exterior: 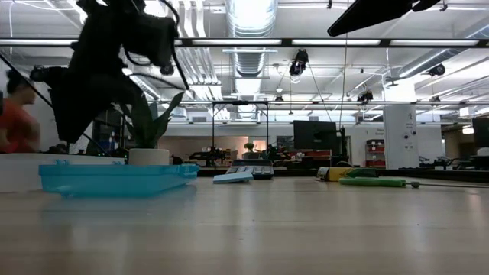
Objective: Pack school essentials
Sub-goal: Put the green scissors into the blue supply box
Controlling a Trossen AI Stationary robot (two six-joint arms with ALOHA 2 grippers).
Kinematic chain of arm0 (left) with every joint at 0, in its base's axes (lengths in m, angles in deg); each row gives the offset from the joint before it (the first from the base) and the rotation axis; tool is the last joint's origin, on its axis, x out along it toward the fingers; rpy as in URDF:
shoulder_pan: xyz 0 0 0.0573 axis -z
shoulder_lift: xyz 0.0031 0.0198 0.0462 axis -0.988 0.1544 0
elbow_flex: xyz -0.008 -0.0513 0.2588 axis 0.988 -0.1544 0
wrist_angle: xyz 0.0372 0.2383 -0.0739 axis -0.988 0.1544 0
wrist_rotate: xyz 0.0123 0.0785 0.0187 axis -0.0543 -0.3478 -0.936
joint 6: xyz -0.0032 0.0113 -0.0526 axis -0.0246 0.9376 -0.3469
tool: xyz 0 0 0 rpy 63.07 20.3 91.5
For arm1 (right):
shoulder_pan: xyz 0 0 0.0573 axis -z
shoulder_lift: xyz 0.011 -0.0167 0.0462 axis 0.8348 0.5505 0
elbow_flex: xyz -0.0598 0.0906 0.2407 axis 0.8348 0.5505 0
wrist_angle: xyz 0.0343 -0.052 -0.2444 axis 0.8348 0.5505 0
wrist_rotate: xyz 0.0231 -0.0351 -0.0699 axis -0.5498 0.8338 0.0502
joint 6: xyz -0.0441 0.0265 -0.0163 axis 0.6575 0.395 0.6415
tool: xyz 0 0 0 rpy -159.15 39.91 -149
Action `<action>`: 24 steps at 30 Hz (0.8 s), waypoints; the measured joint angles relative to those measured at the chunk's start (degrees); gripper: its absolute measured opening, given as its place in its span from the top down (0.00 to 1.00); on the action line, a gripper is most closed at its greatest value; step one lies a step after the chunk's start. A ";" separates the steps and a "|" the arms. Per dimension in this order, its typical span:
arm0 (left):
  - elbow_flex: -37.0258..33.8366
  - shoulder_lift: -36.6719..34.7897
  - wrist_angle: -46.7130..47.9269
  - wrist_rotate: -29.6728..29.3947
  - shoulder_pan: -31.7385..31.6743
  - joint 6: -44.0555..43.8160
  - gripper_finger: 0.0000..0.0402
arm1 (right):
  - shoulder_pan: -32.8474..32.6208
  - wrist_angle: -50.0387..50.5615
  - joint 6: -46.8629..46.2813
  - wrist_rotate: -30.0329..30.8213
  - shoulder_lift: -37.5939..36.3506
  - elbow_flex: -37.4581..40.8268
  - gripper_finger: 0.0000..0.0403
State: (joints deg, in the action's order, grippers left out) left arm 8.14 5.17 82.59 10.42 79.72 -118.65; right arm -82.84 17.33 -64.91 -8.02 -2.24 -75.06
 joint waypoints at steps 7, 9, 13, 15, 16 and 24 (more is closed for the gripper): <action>1.36 -5.22 -4.78 -13.35 8.99 0.17 0.75 | 0.00 -0.03 -0.04 0.01 0.00 0.00 0.71; 1.36 -6.39 -9.19 -18.68 11.18 2.76 0.75 | 0.01 -0.02 -0.47 0.01 0.02 0.00 0.71; 1.04 -7.13 -20.44 -28.78 14.46 12.76 0.75 | 0.00 -0.02 -1.80 0.01 0.02 0.00 0.71; 0.94 -7.16 -26.67 -32.49 15.40 20.01 0.75 | 0.00 -0.03 -2.81 0.01 0.02 0.00 0.71; 0.82 -7.08 -29.88 -33.84 15.67 23.83 0.75 | 0.00 -0.03 -3.59 0.01 0.02 0.00 0.71; -2.76 -7.00 -56.13 -35.88 15.84 53.83 0.75 | 0.00 -0.13 -12.95 0.01 0.39 1.39 0.71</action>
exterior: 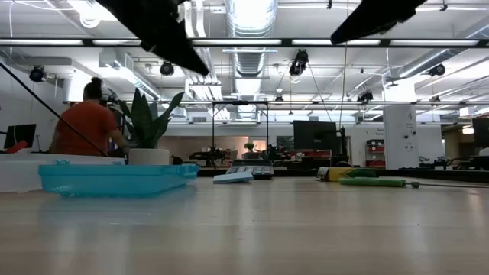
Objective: Pack school essentials
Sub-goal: Put the green scissors into the blue supply box
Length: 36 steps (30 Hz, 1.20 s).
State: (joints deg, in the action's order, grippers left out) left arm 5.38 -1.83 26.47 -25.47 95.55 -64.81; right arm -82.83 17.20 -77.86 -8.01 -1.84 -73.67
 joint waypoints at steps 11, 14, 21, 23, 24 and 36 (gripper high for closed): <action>-5.62 -0.83 -20.34 0.33 -0.32 23.91 0.75 | 0.62 -0.02 -19.79 -0.08 0.00 4.33 0.71; -6.93 -2.11 -24.49 0.39 -0.75 26.70 0.75 | 2.33 0.01 -21.38 -0.12 0.00 3.17 0.71; -14.61 -5.29 -33.82 4.68 -0.92 27.21 0.75 | 6.23 -0.08 -23.73 -3.14 0.06 1.04 0.71; -16.80 -6.27 -36.91 4.68 -0.98 28.36 0.75 | 7.19 -0.14 -23.74 -3.97 0.07 0.83 0.71; -17.56 -7.01 -37.62 4.68 -1.10 28.96 0.75 | 7.65 -0.14 -23.89 -4.05 0.06 0.82 0.71; -21.71 -16.77 -38.15 4.61 -2.33 30.38 0.75 | 16.76 -0.09 -28.65 -11.09 0.05 0.80 0.71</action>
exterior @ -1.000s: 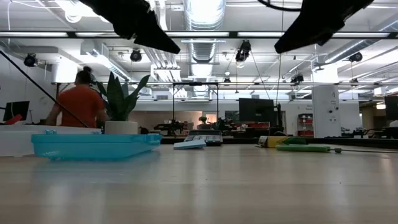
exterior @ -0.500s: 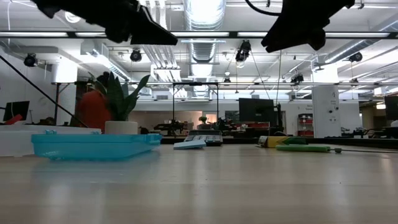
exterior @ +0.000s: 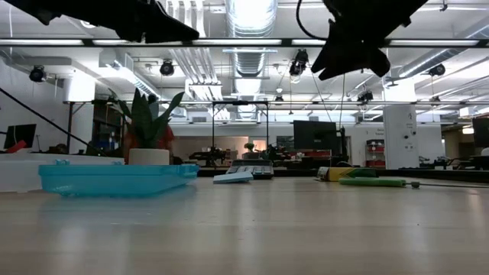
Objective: Pack school essentials
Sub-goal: Put the green scissors into the blue supply box
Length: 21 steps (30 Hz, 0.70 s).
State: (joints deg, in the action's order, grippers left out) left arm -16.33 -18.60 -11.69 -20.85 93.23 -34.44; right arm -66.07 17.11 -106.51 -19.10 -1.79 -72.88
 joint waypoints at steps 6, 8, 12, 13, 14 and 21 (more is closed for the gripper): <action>-0.66 -1.12 0.03 -0.11 -0.16 0.00 0.75 | 5.17 0.02 -1.97 -4.87 0.01 0.00 0.71; -1.08 -1.12 0.13 -0.13 -0.16 0.53 0.75 | 6.53 0.02 -2.52 -6.81 0.01 0.00 0.71; -1.74 -1.01 0.12 -1.27 -0.16 1.22 0.75 | 8.25 -0.72 -2.55 -8.91 0.01 0.00 0.71; -1.85 -1.03 0.10 -1.53 -0.16 1.27 0.75 | 8.48 -1.15 -2.55 -8.93 0.00 0.00 0.71; -1.94 -1.07 0.07 -1.59 -0.16 1.31 0.75 | 8.68 -1.81 -2.53 -8.95 0.01 0.00 0.71; -1.96 -1.64 0.01 -1.73 -0.16 1.29 0.75 | 9.91 -3.68 -2.29 -12.05 0.01 0.00 0.71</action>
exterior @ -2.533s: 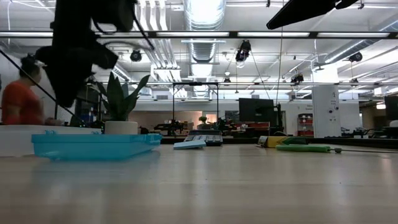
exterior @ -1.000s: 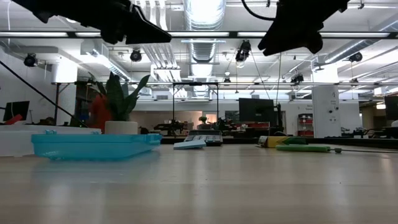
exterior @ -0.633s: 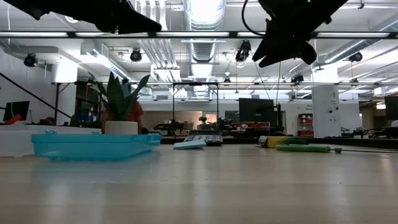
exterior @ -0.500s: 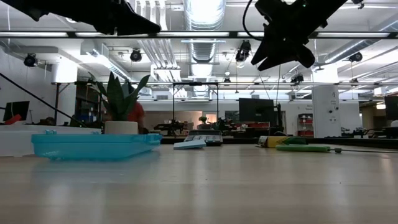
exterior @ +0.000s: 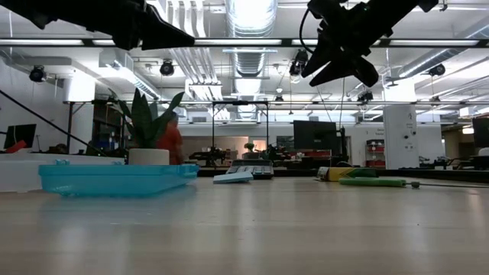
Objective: Pack school essentials
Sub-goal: Put the green scissors into the blue supply box
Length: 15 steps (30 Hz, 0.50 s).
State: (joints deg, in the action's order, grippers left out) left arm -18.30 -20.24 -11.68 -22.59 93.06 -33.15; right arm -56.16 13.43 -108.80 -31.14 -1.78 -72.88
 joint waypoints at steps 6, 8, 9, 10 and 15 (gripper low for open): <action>0.00 -0.37 -0.02 -0.04 0.00 -0.02 0.75 | 0.36 0.20 0.07 -0.04 0.24 -0.02 0.71; 0.00 -0.37 -0.02 -0.08 0.00 -0.02 0.75 | 0.36 0.94 -0.07 -0.29 1.28 -0.07 0.71; 0.00 -0.37 0.00 -0.09 0.00 -0.02 0.75 | 0.44 1.60 -0.11 -0.82 2.08 -0.07 0.71; 0.00 -0.37 0.00 -0.15 0.00 -0.02 0.75 | 0.53 2.03 -0.42 -1.21 3.21 -0.07 0.71; -0.11 -0.37 0.01 -0.35 0.00 -0.07 0.75 | 2.63 7.32 -4.34 -5.94 8.31 -0.07 0.71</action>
State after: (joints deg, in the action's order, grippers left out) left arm -18.41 -20.61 -11.67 -22.93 93.06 -33.21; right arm -53.53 20.74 -113.13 -37.09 6.53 -72.94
